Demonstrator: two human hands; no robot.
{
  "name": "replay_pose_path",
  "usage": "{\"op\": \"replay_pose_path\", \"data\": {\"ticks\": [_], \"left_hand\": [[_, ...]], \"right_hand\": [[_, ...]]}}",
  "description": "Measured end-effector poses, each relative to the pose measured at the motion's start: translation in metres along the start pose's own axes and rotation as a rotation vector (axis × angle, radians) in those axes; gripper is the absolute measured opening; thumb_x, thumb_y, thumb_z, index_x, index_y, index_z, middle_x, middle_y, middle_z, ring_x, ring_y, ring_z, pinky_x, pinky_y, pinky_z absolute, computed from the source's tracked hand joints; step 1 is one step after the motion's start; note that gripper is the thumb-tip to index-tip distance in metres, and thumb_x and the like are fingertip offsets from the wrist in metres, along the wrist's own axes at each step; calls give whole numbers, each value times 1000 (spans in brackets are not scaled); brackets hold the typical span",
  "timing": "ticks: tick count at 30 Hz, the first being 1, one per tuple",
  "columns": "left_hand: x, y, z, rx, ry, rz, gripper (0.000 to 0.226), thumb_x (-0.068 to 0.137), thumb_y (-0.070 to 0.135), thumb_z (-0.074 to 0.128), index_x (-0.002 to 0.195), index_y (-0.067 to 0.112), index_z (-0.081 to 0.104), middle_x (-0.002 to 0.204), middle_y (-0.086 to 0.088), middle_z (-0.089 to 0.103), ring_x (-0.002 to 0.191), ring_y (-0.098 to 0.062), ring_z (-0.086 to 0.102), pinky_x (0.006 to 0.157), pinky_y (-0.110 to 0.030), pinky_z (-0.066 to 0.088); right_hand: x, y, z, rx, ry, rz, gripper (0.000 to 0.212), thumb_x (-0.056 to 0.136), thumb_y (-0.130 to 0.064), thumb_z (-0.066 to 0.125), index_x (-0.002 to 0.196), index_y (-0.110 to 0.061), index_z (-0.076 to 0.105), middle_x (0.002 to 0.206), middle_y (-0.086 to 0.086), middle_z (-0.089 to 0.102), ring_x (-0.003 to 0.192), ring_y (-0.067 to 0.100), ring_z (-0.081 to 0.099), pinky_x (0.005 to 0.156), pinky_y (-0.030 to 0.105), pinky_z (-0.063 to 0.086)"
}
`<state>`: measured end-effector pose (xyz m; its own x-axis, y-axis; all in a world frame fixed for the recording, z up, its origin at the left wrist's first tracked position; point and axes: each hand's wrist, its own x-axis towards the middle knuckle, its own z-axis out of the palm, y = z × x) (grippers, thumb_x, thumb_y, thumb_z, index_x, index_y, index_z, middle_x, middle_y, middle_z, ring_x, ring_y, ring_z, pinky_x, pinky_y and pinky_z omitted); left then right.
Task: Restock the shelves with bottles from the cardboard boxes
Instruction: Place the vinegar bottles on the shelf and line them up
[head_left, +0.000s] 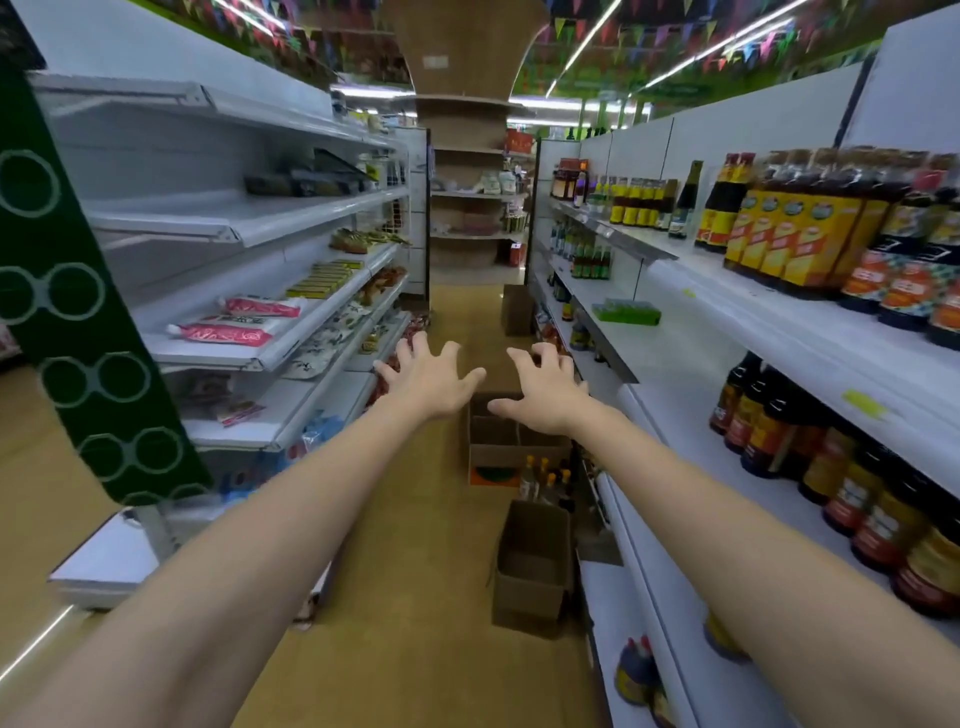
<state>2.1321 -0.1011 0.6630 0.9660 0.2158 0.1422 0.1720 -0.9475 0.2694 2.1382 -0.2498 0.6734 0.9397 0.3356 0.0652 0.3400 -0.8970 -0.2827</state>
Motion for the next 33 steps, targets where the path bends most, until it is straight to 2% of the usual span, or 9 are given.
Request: {"op": "replay_pose_path", "data": {"ticks": [7, 14, 18, 26, 29, 33], "left_hand": [[140, -33, 5, -14, -13, 42, 62, 95, 59, 33, 148, 26, 26, 157, -17, 3, 144, -40, -2, 111, -64, 1], [225, -67, 64, 8, -146, 35, 62, 94, 59, 35, 148, 31, 25, 158, -13, 3, 144, -38, -3, 113, -64, 4], [279, -79, 94, 36, -210, 4, 65, 94, 60, 36, 149, 30, 22, 158, -14, 2, 144, -39, -2, 113, -63, 3], [425, -70, 126, 151, -245, 28, 71, 92, 61, 39, 149, 25, 19, 157, -14, 7, 144, -37, 4, 112, -65, 3], [474, -63, 146, 208, -250, 46, 72, 92, 61, 38, 149, 22, 19, 157, -14, 9, 144, -36, 6, 111, -65, 2], [522, -50, 185, 229, -318, 91, 74, 91, 62, 38, 149, 20, 20, 157, -15, 8, 143, -37, 7, 112, -64, 4]], "right_hand": [[133, -1, 17, -3, 0, 53, 78, 92, -49, 55, 152, -27, 11, 158, 6, 3, 145, 33, 4, 113, 57, 16], [233, 18, 70, -8, -122, 60, 64, 92, -47, 56, 147, -39, 25, 157, 2, 3, 144, 32, 4, 113, 58, 20], [298, 29, 98, 24, -173, 83, 67, 92, -49, 56, 148, -37, 22, 157, 3, 2, 144, 32, 5, 111, 57, 19], [452, 60, 129, 191, -161, 60, 70, 92, -46, 58, 149, -35, 20, 157, 4, 6, 143, 32, 11, 111, 56, 19], [490, 83, 139, 261, -193, 73, 72, 92, -48, 56, 151, -35, 17, 157, 1, 15, 142, 32, 17, 109, 56, 21], [527, 119, 158, 270, -224, 126, 73, 92, -48, 56, 151, -35, 15, 157, -1, 15, 143, 31, 13, 110, 56, 20]]}}
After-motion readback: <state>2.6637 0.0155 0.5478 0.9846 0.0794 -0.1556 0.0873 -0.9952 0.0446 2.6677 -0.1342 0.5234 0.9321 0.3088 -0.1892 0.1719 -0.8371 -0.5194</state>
